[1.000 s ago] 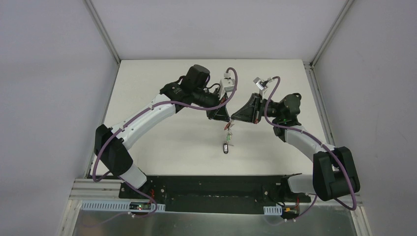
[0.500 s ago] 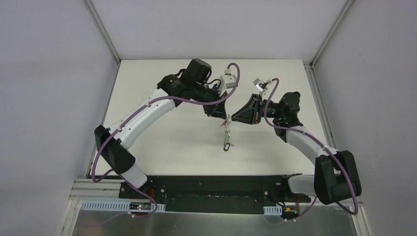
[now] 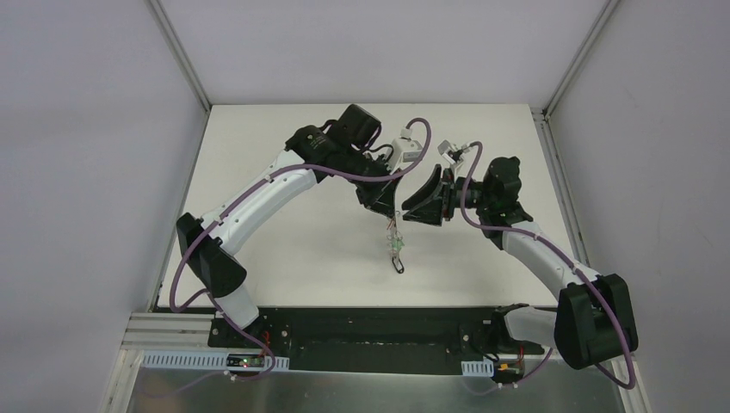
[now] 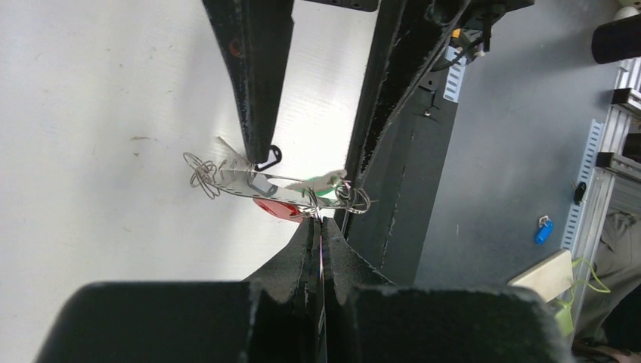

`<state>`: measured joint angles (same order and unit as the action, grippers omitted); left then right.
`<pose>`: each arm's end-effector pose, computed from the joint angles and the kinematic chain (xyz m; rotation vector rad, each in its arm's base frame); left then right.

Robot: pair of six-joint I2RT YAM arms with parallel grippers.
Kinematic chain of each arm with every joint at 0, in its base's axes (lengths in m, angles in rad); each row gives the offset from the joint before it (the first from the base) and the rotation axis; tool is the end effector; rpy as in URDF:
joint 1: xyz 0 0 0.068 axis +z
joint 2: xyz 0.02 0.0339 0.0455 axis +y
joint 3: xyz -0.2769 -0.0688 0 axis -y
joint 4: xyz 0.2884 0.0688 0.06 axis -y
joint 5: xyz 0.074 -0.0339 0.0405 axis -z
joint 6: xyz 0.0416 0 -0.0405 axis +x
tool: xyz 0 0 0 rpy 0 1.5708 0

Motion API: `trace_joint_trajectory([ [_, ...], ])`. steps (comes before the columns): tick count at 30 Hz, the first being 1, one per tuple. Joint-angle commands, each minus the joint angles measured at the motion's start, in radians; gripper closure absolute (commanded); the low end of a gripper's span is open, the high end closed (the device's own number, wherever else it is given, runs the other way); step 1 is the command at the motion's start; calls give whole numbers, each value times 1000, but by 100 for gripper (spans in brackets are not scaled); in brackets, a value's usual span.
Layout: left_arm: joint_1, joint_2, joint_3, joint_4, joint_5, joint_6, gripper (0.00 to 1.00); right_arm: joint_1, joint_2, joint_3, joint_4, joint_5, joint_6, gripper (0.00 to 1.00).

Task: Put the keys on the keyring

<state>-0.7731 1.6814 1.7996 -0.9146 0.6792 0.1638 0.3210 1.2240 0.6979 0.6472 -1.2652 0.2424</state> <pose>0.2711 -0.3010 0.4063 1.3809 1.9694 -1.0935 0.2639 0.1296 0.2914 -1.1348 1.2662 1.3335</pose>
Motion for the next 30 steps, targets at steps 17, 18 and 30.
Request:
trace_joint_trajectory([
  [17,-6,-26,-20,52,117,10,100,66,-17,52,-7,-65,-52,90],
  [18,-6,-26,-21,52,112,11,100,68,-17,53,-7,-69,-54,92],
  [30,20,-180,-235,273,51,111,71,55,-8,71,-7,-62,-9,100],
])
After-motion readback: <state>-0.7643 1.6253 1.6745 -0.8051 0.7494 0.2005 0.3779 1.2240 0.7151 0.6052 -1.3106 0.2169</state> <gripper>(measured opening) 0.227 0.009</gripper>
